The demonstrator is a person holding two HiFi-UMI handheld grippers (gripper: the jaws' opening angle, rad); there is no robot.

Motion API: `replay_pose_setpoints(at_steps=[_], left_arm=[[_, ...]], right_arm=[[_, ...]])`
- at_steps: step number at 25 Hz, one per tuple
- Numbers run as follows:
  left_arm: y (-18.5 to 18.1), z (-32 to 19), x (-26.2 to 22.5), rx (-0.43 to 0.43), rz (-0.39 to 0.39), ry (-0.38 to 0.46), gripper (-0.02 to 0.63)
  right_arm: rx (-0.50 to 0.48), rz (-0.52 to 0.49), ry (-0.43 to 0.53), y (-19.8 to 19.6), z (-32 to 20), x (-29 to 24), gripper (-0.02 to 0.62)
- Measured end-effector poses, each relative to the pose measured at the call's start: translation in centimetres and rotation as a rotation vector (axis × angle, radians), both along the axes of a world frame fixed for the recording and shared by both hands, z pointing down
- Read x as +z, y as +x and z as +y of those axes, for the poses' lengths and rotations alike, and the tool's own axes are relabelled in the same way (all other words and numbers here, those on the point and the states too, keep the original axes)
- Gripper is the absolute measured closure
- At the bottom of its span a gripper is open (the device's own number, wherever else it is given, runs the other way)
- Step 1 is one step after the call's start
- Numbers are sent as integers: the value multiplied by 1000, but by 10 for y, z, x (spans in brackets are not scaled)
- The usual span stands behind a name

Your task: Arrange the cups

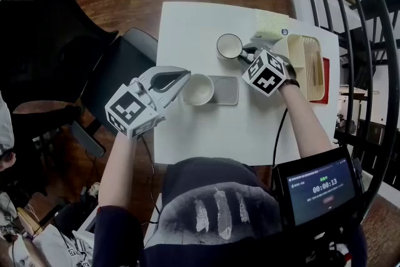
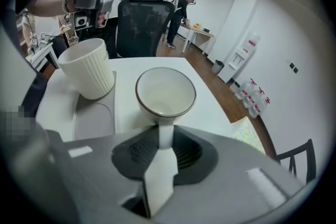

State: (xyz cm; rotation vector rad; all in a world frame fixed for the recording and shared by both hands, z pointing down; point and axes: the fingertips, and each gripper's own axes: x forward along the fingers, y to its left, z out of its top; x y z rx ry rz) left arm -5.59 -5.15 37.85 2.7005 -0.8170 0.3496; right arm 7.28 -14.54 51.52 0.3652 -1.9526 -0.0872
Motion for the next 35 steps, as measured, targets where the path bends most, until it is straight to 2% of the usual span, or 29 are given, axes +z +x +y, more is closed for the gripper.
replay_pose_setpoints(at_steps=[8,14,18,23,30,35], left_arm=[[-3,2,1,-22,0,-14,591],[-8,3,-1,-36,7,-10,591],[-8,2,0,-25,-4,1,591],[-3,6,-8,-19,-18,12,591],[-6,5,-3,-35,-10,3,591],[-9,5,-1,-27,-29,12,591]], right_arm=[[26,-44,40,1,3,-6,526],[64,-136,66,1,6,-34,528],[37,-173,96,2,11,-65,528],[-18,-232,99,8,42,-102,528],[-54,-253,4,17,84,-90,528],[-79,-228,-61,21,110,-67,528]])
